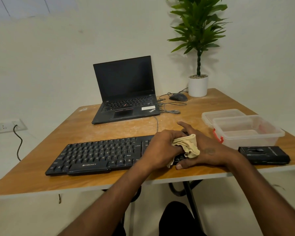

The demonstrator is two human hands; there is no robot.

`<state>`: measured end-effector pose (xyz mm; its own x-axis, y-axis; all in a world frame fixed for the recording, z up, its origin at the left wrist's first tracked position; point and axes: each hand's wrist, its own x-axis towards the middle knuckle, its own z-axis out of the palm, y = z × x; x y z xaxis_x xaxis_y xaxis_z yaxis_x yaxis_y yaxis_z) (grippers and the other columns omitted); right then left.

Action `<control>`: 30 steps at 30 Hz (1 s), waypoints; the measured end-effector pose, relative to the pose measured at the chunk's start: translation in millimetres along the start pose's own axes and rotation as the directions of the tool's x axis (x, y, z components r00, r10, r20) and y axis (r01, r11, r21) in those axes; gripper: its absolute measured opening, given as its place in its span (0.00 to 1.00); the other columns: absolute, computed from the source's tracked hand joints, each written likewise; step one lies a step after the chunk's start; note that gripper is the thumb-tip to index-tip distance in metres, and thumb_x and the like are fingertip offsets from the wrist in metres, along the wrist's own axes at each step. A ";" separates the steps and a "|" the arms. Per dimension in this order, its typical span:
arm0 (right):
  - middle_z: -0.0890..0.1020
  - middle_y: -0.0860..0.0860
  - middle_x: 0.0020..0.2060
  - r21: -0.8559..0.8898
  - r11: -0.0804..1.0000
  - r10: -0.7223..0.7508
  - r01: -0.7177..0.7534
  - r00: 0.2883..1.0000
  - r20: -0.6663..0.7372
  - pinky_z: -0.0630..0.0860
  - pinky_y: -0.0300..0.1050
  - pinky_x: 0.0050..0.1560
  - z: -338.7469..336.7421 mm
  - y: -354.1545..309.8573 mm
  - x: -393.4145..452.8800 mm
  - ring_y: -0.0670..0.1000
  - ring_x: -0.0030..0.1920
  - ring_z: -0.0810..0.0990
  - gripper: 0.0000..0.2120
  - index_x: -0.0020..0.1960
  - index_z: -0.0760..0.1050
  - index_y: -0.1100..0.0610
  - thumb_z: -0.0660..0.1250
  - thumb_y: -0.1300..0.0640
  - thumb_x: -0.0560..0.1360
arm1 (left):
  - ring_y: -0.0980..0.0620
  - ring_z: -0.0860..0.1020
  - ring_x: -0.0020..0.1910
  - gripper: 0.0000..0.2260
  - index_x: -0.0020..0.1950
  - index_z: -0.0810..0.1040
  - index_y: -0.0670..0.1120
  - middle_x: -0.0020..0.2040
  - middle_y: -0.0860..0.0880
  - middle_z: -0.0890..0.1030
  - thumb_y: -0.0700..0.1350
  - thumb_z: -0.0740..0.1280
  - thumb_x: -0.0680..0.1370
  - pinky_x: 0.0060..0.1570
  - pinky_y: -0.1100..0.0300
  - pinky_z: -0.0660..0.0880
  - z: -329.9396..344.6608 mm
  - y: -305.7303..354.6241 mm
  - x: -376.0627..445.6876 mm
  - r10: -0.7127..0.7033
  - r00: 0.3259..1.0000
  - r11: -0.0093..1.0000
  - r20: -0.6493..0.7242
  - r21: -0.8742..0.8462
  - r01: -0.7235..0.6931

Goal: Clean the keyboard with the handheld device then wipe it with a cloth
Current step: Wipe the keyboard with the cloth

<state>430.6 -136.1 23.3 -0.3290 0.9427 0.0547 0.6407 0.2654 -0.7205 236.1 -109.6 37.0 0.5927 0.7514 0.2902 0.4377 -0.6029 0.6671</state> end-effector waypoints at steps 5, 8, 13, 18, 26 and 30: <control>0.63 0.42 0.77 -0.034 0.999 0.002 -0.003 1.000 -0.010 0.65 0.49 0.73 0.3 -0.8 1.1 0.46 0.73 0.64 0.64 0.77 0.40 0.29 0.82 0.32 0.56 | 0.57 0.83 0.45 0.11 0.57 0.85 0.49 0.49 0.52 0.87 0.40 0.72 0.76 0.48 0.53 0.80 -7.2 4.0 -8.3 -0.001 1.000 1.000 0.027 0.017 0.000; 0.63 0.44 0.76 -0.058 0.998 0.003 -0.003 1.000 -0.013 0.66 0.48 0.73 1.3 -2.7 1.4 0.46 0.72 0.65 0.66 0.77 0.40 0.29 0.82 0.30 0.54 | 0.54 0.82 0.42 0.09 0.55 0.85 0.49 0.46 0.51 0.86 0.39 0.72 0.76 0.44 0.52 0.79 -14.9 5.5 -12.3 -0.011 1.000 0.999 0.028 0.052 0.009; 0.63 0.45 0.76 -0.081 0.996 0.025 -0.026 1.000 -0.013 0.65 0.46 0.71 1.8 -2.8 2.5 0.45 0.70 0.64 0.67 0.77 0.40 0.30 0.83 0.32 0.53 | 0.55 0.83 0.48 0.13 0.58 0.84 0.49 0.50 0.52 0.86 0.37 0.73 0.76 0.50 0.52 0.80 -25.0 2.1 -25.1 0.018 0.999 0.990 0.040 0.141 -0.023; 0.63 0.44 0.74 -0.057 0.997 0.051 -0.050 0.999 -0.001 0.68 0.44 0.66 1.0 -5.2 0.5 0.45 0.67 0.66 0.67 0.76 0.41 0.29 0.82 0.30 0.52 | 0.55 0.82 0.51 0.16 0.59 0.84 0.49 0.54 0.52 0.86 0.33 0.70 0.76 0.51 0.57 0.80 -45.2 -4.6 -44.1 0.017 0.998 0.963 0.064 0.266 -0.034; 0.63 0.38 0.69 -0.005 0.998 0.064 -0.064 0.998 -0.001 0.69 0.39 0.60 3.0 -5.9 0.8 0.44 0.67 0.66 0.67 0.75 0.43 0.27 0.82 0.29 0.49 | 0.58 0.80 0.58 0.20 0.61 0.84 0.51 0.59 0.54 0.84 0.30 0.67 0.76 0.50 0.77 0.72 -98.0 -39.1 -77.9 -0.100 0.994 0.924 -0.047 0.367 0.110; 0.64 0.38 0.68 0.006 0.998 0.068 -0.068 0.998 -0.002 0.68 0.38 0.58 3.8 -7.2 -0.3 0.44 0.67 0.66 0.66 0.76 0.44 0.27 0.83 0.32 0.51 | 0.60 0.78 0.60 0.21 0.61 0.84 0.50 0.60 0.55 0.83 0.29 0.67 0.75 0.50 0.78 0.70 -119.0 -54.8 -97.6 -0.142 0.986 0.908 -0.089 0.386 0.166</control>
<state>423.5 -139.0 25.8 -0.2832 0.9590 0.0073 0.6573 0.1996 -0.7267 73.8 -117.9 53.7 0.4616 0.8504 0.2523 0.7564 -0.5260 0.3888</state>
